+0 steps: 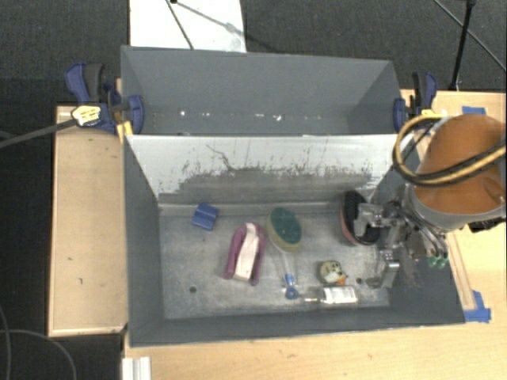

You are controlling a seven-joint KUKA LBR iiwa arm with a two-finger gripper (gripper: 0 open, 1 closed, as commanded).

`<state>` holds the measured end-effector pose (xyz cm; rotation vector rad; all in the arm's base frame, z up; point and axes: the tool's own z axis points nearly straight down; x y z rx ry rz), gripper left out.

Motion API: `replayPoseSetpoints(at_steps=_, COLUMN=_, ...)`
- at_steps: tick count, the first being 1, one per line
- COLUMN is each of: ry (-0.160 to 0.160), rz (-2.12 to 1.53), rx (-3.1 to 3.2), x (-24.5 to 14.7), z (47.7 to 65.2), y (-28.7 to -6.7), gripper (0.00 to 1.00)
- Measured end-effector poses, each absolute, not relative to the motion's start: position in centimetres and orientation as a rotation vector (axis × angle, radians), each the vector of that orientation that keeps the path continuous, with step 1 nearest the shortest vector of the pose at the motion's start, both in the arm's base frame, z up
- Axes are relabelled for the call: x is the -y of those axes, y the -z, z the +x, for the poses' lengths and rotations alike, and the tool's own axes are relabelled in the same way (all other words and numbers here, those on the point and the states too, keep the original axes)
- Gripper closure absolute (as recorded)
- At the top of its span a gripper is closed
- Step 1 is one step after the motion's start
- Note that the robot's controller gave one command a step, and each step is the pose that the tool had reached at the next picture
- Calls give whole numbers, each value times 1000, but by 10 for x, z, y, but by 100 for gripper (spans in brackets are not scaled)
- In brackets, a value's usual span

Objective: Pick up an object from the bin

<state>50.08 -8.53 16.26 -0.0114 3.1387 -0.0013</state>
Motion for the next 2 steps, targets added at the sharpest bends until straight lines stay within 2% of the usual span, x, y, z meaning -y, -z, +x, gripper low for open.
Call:
replayPoseSetpoints(at_steps=1, ry=-6, rz=-144, rx=-3140, x=20, z=495, y=-115, gripper=0)
replayPoseSetpoints(at_steps=2, ry=-3, rz=-315, rx=-3110, x=86, z=483, y=-74, gripper=0)
